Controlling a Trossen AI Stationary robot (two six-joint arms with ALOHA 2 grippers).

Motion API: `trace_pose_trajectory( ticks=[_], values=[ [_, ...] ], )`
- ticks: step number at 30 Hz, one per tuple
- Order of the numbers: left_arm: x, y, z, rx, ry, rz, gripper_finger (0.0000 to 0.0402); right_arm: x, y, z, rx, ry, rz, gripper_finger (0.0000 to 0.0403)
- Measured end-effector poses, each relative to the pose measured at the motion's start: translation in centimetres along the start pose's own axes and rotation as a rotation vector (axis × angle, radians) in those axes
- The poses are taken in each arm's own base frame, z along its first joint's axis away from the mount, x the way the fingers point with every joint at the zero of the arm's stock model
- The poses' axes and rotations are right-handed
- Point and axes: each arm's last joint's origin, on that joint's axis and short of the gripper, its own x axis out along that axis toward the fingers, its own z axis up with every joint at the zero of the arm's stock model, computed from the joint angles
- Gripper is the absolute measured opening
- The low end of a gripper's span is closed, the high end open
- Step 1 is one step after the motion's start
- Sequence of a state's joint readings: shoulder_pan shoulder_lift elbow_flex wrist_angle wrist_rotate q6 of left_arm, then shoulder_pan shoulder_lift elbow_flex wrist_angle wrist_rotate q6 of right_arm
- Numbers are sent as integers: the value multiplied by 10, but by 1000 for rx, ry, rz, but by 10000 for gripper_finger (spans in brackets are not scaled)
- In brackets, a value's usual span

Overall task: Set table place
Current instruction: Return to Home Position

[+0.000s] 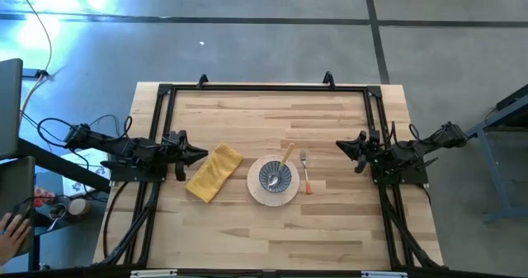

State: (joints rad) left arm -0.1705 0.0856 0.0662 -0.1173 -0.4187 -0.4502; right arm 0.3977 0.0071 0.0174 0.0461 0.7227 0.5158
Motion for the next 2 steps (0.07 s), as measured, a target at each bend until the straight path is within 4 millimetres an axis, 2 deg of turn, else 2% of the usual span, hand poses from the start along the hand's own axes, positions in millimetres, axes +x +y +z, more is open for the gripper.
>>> trace_pose_trajectory(
  ticks=[2],
  values=[
    [0, 0, 0, 0, 0, 0, 19, 0, 0, 0, 0, 0, 0, 0]
  ],
)
